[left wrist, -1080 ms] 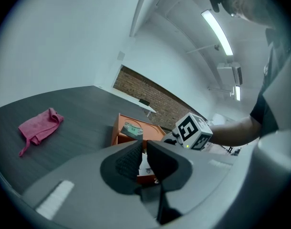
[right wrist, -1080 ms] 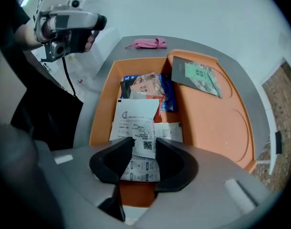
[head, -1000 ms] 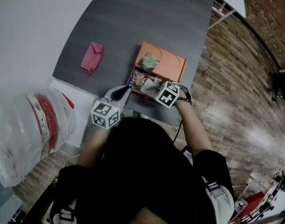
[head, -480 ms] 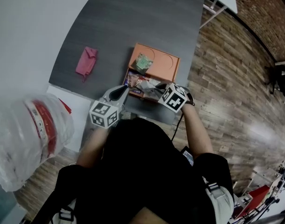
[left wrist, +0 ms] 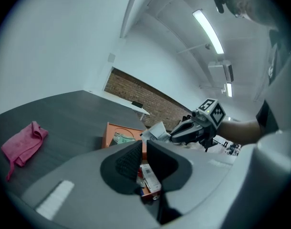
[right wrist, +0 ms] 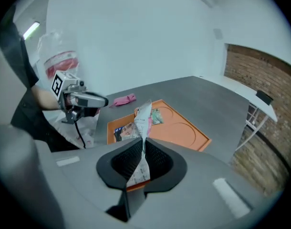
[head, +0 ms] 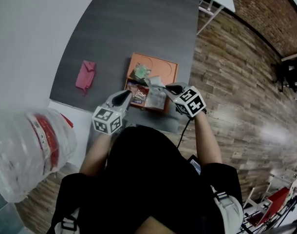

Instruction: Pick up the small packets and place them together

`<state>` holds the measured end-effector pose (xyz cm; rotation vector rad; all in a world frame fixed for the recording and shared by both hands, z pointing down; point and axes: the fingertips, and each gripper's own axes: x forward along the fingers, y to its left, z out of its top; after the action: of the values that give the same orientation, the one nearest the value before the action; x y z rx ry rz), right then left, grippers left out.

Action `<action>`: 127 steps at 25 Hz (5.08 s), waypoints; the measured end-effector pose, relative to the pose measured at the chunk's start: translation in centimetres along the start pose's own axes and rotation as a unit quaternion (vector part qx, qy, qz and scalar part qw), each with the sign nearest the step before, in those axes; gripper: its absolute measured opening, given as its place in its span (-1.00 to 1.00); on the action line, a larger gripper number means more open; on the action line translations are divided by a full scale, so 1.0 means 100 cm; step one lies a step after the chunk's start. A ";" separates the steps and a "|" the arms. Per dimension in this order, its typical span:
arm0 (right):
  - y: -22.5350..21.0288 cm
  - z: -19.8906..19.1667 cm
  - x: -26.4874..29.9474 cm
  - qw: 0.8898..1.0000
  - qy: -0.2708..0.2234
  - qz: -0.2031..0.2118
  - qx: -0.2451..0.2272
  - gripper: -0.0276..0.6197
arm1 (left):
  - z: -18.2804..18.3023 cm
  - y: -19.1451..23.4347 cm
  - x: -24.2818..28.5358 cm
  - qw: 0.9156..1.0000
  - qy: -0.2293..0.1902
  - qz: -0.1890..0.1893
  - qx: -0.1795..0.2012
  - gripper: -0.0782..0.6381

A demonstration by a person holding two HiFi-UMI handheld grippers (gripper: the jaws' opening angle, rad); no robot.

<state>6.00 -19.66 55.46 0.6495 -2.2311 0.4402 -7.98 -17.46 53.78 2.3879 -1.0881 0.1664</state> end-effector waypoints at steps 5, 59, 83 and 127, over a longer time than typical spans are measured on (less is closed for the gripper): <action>-0.040 0.003 0.003 0.984 -0.069 -0.010 0.164 -0.84 | 0.016 -0.002 0.008 1.000 -0.007 -0.007 0.017 -0.70; 0.033 0.007 0.064 1.000 -0.006 0.016 0.017 -0.69 | 0.014 0.010 -0.013 0.999 -0.017 0.028 0.013 -0.70; 0.037 -0.033 0.139 0.985 0.152 -0.037 -0.071 -0.46 | -0.014 0.034 -0.040 0.997 -0.009 0.067 -0.048 -0.70; 0.048 -0.015 0.099 0.995 0.088 -0.041 -0.039 -0.85 | -0.023 0.027 -0.029 0.998 0.007 0.049 -0.045 -0.70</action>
<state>-1.64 -18.15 63.31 0.6334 -2.0379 0.3524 -11.69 -15.83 55.91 2.2520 -1.1805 0.1641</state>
